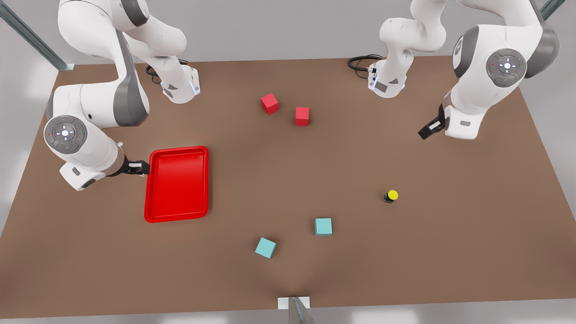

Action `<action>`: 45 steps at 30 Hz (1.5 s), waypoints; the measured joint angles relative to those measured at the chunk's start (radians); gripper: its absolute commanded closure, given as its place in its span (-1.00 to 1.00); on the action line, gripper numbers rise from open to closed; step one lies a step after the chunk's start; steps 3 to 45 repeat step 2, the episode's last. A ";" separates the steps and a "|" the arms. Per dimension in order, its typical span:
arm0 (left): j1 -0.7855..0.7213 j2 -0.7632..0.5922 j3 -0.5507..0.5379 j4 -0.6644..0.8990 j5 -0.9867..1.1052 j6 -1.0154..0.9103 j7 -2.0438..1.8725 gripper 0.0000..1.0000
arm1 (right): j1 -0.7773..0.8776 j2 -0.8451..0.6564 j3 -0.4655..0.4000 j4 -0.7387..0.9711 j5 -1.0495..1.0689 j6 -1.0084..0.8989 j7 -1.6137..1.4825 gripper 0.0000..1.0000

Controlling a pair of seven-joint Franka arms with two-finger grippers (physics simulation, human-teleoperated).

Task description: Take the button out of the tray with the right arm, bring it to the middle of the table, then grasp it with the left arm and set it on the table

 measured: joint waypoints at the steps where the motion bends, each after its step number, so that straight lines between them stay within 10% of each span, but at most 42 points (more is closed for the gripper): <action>1: -0.002 0.000 -0.001 0.000 0.000 0.000 0.043 -1.00 | 0.000 0.000 0.000 0.001 0.000 0.001 0.000 -1.00; 45: -0.004 0.000 -0.001 0.000 0.000 0.001 0.084 -1.00 | 0.000 0.000 0.000 0.000 0.001 0.001 0.000 -1.00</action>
